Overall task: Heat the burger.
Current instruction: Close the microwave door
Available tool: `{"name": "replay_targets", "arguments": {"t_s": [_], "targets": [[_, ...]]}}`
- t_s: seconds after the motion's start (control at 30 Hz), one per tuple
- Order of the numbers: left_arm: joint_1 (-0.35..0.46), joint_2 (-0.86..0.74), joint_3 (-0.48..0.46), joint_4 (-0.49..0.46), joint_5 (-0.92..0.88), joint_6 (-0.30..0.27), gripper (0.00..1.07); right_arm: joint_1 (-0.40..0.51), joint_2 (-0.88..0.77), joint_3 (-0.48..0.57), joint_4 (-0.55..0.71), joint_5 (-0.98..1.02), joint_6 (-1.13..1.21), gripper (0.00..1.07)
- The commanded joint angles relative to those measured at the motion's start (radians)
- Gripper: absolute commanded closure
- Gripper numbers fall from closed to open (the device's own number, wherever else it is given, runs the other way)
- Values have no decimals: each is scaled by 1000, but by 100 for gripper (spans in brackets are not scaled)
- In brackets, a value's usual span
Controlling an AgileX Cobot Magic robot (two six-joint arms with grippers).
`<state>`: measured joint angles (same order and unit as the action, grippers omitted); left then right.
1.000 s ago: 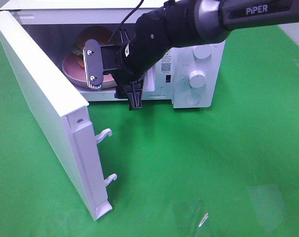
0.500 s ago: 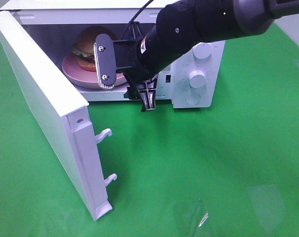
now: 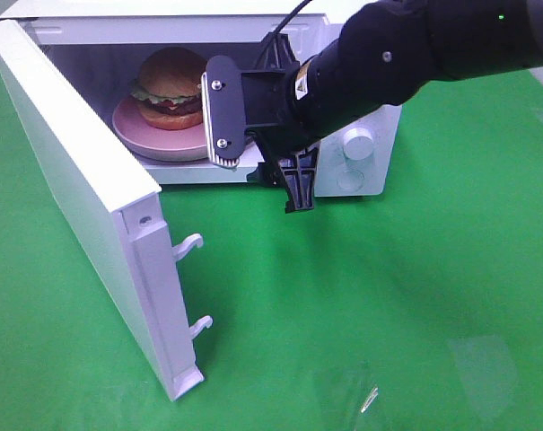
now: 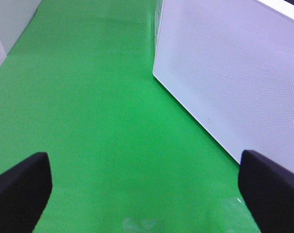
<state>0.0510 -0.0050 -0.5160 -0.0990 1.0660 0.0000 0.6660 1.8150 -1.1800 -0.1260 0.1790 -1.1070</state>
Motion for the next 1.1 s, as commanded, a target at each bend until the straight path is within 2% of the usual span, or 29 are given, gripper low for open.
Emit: {"name": "replay_targets", "arguments": {"t_s": [0.03, 0.17, 0.43, 0.67, 0.8, 0.9, 1.1], "targets": [[1, -16, 0, 1, 0, 0, 8, -2, -43, 43, 4, -37, 36, 39], [1, -16, 0, 1, 0, 0, 8, -2, -120, 137, 4, -73, 153, 39], [1, -16, 0, 1, 0, 0, 8, -2, -241, 264, 4, -93, 227, 39], [1, -16, 0, 1, 0, 0, 8, -2, -332, 341, 4, -90, 302, 39], [1, -16, 0, 1, 0, 0, 8, -44, -427, 390, 8, -72, 587, 36], [1, -16, 0, 1, 0, 0, 8, -52, -443, 392, 8, -57, 644, 35], [1, -16, 0, 1, 0, 0, 8, -132, -534, 392, 9, 132, 958, 33]]}}
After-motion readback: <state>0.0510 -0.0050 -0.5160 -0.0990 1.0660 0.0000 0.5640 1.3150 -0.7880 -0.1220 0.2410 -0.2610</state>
